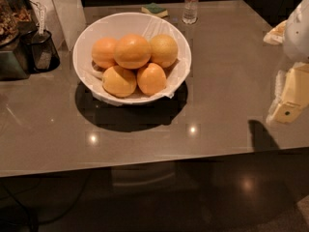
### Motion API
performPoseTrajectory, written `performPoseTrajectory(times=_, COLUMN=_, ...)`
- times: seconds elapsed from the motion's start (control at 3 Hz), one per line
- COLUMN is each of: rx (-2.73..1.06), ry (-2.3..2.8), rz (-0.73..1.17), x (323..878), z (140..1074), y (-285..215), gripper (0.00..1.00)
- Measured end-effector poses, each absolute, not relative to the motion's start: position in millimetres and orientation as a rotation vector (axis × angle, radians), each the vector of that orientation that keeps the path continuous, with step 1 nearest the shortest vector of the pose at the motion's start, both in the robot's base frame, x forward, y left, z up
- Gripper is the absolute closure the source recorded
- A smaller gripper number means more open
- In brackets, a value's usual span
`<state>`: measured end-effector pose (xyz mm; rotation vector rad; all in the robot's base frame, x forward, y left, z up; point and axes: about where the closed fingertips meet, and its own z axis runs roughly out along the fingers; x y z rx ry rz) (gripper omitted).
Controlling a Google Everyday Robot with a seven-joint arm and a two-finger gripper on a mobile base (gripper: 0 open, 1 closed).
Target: Pick orange from white bowl
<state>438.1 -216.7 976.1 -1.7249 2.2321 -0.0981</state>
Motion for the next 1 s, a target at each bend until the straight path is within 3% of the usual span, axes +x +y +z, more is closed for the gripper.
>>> performPoseTrajectory(times=0.67, rx=-1.735, ry=2.216, rz=-0.100, x=442.1, z=978.2, y=-212.5, gripper=0.00)
performPoseTrajectory(times=1.0, rx=-1.792, ry=2.147, rz=-0.060, x=469.3, z=977.3, y=-184.1, gripper=0.00)
